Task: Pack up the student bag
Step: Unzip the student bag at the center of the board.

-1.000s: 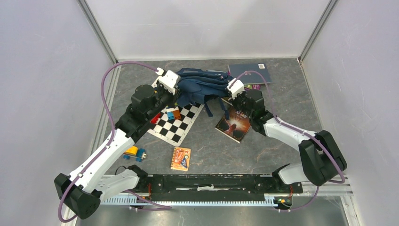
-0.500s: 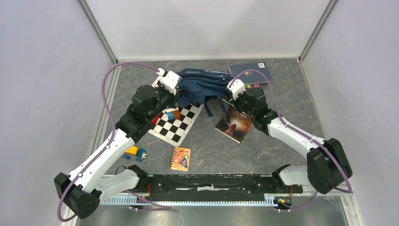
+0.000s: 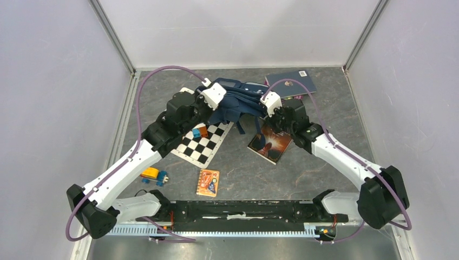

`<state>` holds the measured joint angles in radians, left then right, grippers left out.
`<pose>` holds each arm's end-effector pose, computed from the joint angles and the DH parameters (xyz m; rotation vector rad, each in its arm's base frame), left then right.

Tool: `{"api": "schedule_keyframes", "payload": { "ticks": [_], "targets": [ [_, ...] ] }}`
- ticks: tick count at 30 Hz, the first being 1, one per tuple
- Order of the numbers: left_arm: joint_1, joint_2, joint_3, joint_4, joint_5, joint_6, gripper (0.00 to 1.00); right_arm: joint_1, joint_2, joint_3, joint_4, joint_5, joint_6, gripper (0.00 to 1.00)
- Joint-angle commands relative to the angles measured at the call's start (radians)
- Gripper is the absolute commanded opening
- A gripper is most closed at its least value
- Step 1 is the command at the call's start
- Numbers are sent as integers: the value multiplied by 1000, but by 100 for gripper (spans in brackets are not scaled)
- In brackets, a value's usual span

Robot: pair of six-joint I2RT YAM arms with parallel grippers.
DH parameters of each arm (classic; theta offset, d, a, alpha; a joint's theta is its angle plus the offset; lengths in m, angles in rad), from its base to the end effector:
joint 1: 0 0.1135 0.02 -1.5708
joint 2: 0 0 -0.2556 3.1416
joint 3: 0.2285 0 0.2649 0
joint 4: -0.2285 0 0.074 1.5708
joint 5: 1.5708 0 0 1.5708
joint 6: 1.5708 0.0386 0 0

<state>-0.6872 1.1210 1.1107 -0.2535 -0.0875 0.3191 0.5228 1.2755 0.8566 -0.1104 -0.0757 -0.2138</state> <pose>0.2155 -0.1725 0.3717 0.8315 1.6383 -0.1783 0.2609 0.1537 0.2511 -0.8020 1.9511 0.2651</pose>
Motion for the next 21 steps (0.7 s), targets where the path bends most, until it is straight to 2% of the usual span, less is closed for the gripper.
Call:
{"api": "schedule_keyframes", "payload": {
  "ticks": [1,5,7,8,11,14,17,21],
  "targets": [
    [-57,75,13,-163,-89,107,2,55,-92,76,-13,-182,70,3],
    [-78,52,-7,-195,-175,111,2,60,-125,68,-45,-161,89,4],
    [-84,28,-10,-217,-167,70,8,61,-140,56,-51,-147,96,5],
    [-87,14,-11,-232,-150,42,14,62,-145,46,-51,-144,100,5],
    [-89,-39,-22,-257,-119,-83,57,63,-152,10,-48,-137,113,3],
    [-89,-122,-79,-254,-122,-265,84,63,-157,-41,-33,-105,132,0],
    [-89,-230,-156,-271,-109,-519,96,65,-162,-94,-17,-85,154,0],
    [-88,-349,-279,-301,-81,-847,100,71,-171,-156,-14,-75,169,0]
  ]
}}
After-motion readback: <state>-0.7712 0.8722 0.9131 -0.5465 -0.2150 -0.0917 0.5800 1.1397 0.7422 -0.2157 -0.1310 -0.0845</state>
